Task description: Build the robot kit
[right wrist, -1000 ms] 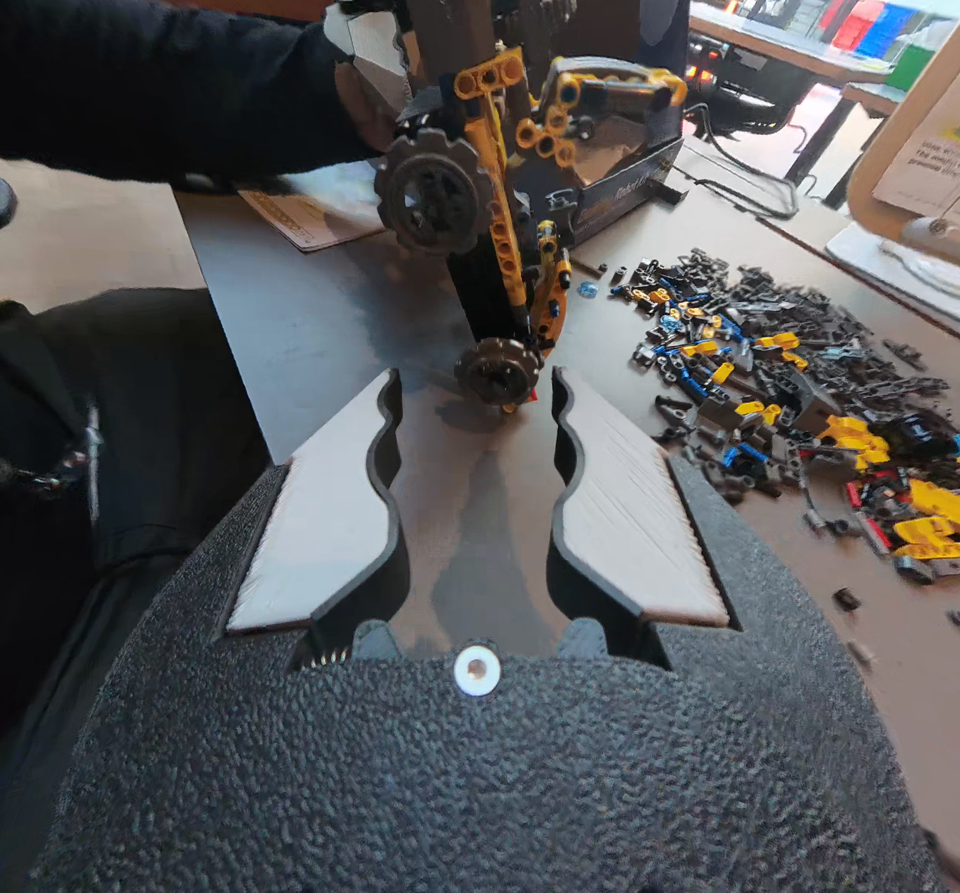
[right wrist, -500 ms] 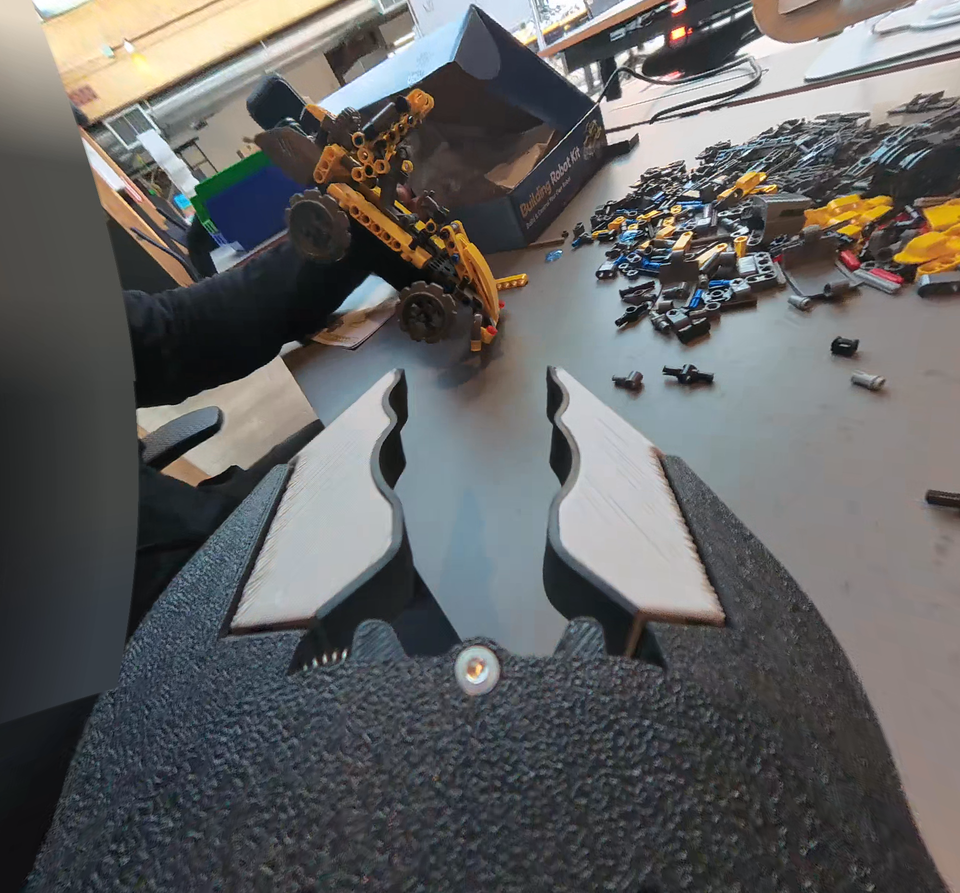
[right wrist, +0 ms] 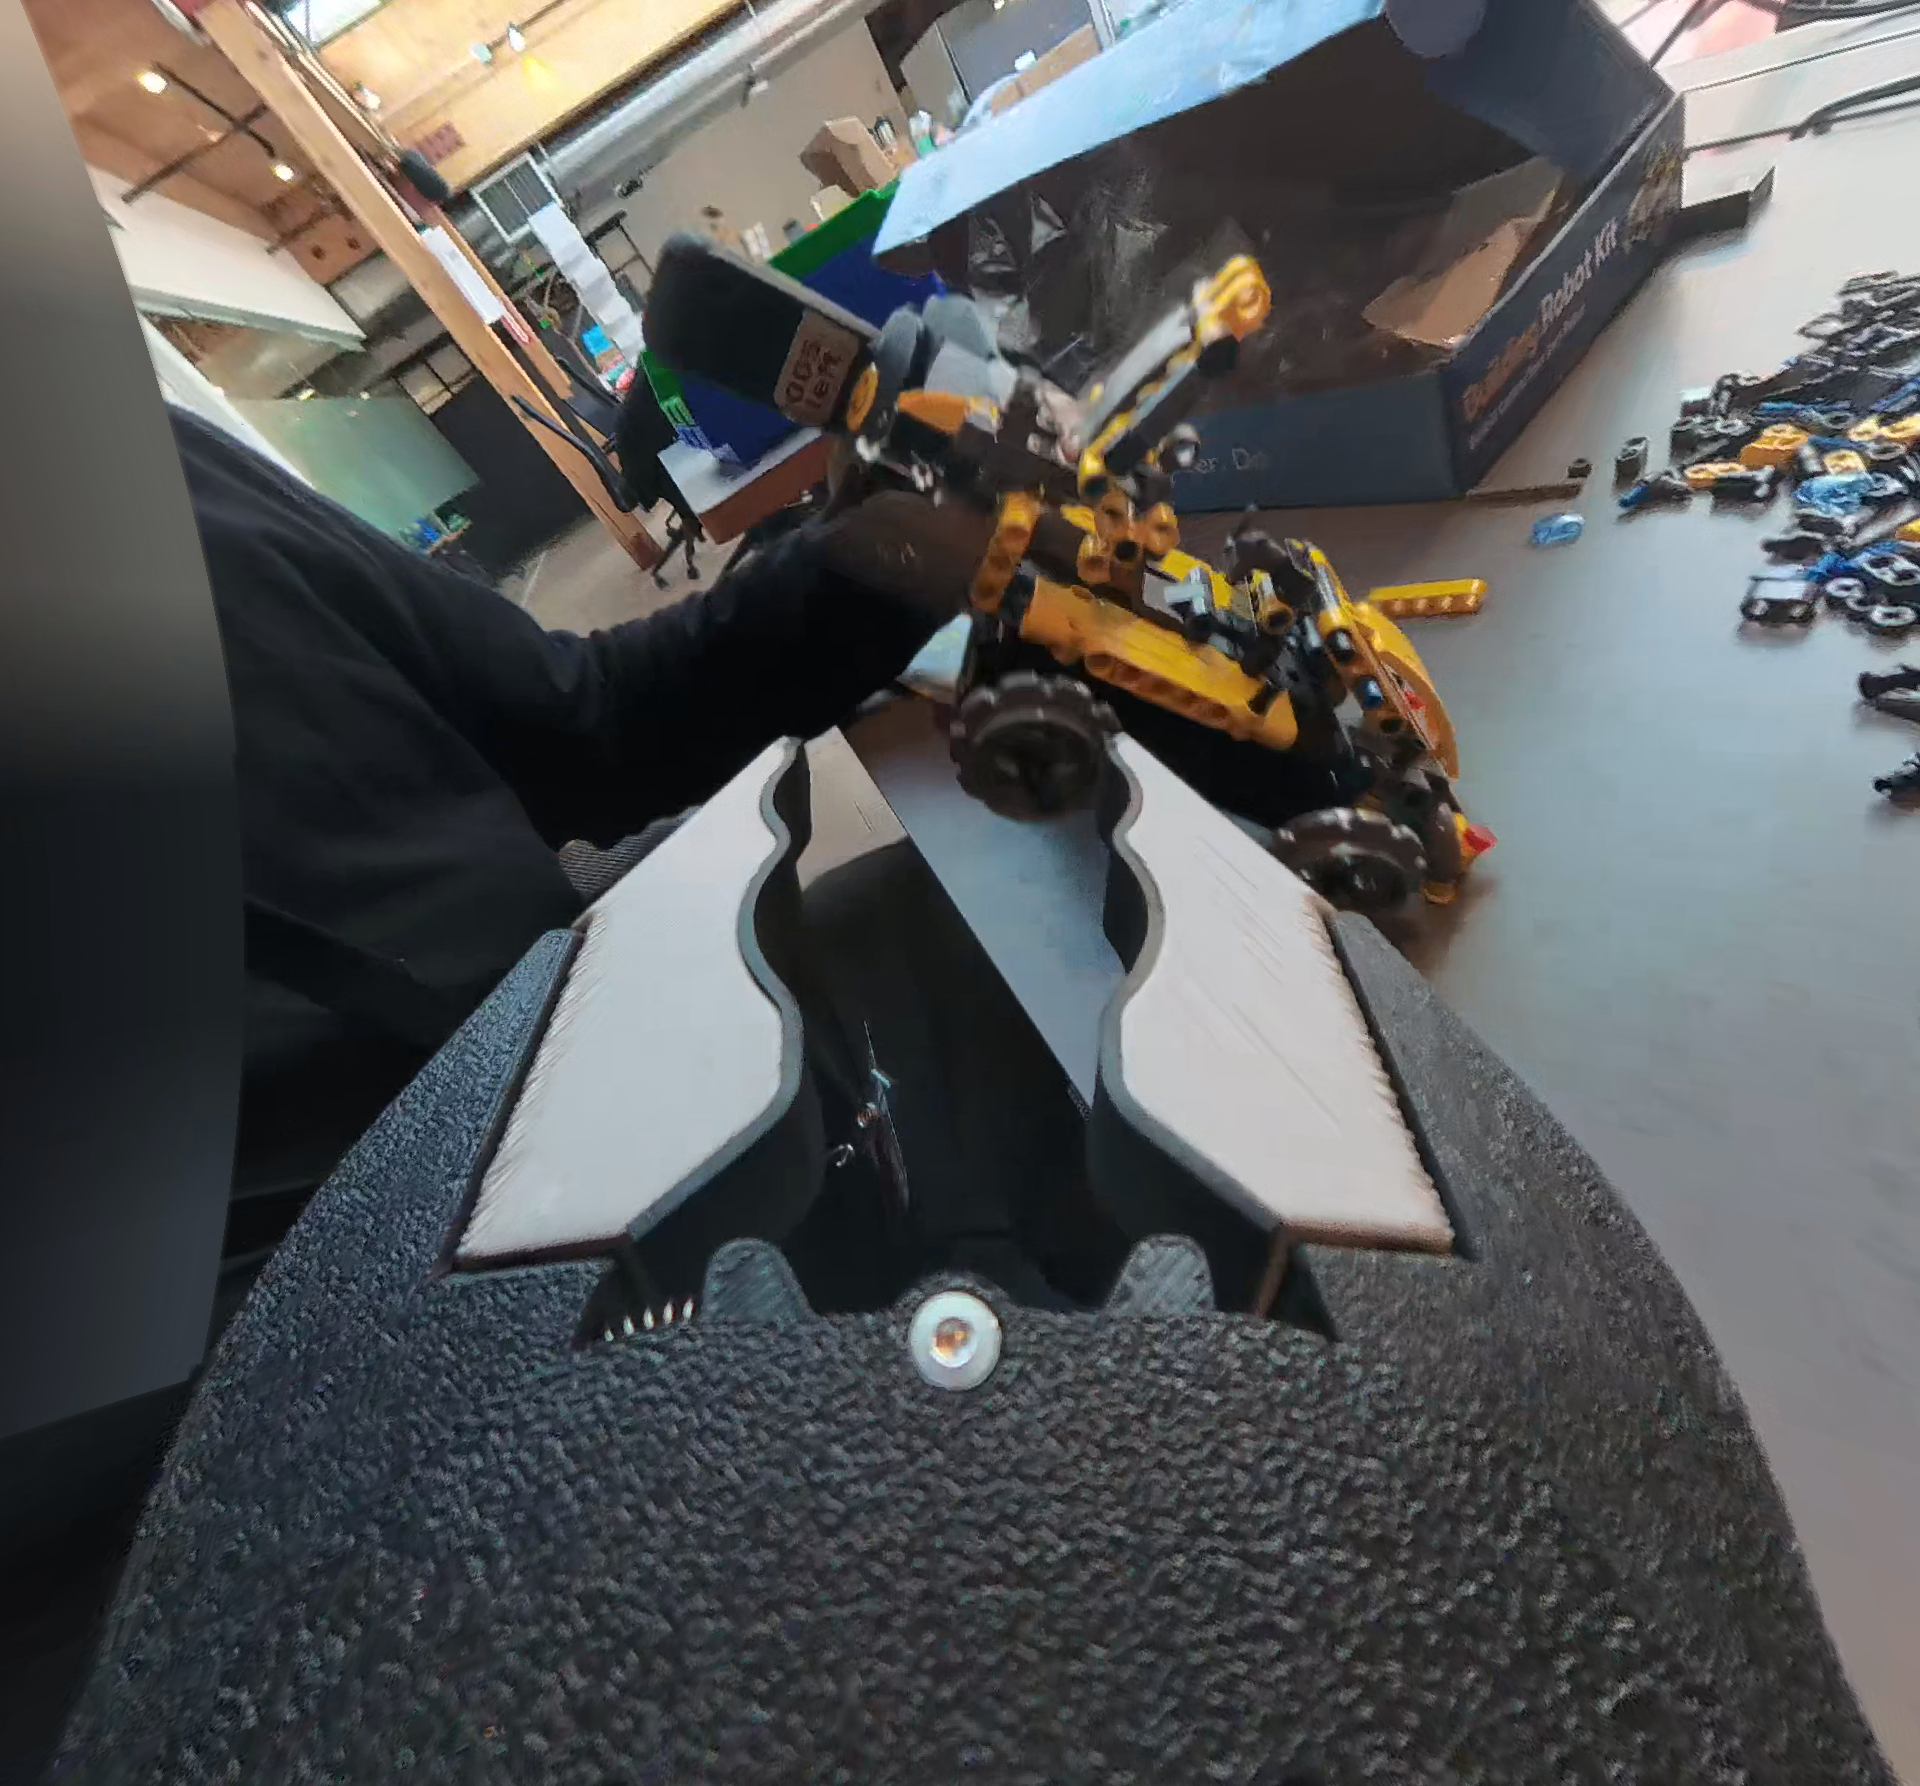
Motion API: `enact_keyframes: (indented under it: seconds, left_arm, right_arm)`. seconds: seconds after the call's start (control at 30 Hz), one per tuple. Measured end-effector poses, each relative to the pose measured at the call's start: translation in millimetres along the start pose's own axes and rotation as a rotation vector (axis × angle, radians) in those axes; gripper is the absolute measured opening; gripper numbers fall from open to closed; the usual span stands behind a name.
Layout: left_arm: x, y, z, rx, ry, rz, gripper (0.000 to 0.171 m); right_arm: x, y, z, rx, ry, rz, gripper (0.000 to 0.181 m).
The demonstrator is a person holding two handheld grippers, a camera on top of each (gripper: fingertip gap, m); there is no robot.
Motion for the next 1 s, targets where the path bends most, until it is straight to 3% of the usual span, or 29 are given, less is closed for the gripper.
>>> enact_keyframes:
  seconds: [0.1, 0.3, 0.53, 0.83, 1.0]
  left_arm:
    - [5.2, 3.9, -20.5, 0.044, 0.065, 0.04, 0.031]
    - [10.6, 7.4, -43.8, 0.101, 0.14, 0.083, 0.031]
    - [10.5, 7.9, -62.3, 0.143, 0.23, 0.131, 0.031]
    - [6.8, 9.8, -80.8, 0.221, 0.299, 0.194, 0.031]
    - [4.9, 11.4, -90.9, 0.25, 0.333, 0.226, 0.031]
  right_arm:
    - [8.1, 17.5, 16.5, 0.029, -0.007, 0.02, 0.055]
    - [-6.7, 46.0, 32.7, -0.111, -0.096, 0.109, 0.067]
    - [-11.4, 24.6, 23.1, -0.226, -0.086, 0.117, 0.066]
    - [-29.2, 29.3, 13.4, -0.138, 0.013, 0.159, 0.064]
    - [-34.9, 31.5, 3.4, -0.144, 0.04, 0.215, 0.085]
Point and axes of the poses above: each gripper's, where its closed fingertips meet, y out along the fingers, x out of its top, z = x × y across the jaws, the point moved 7 cm from there along -y, back along the fingers
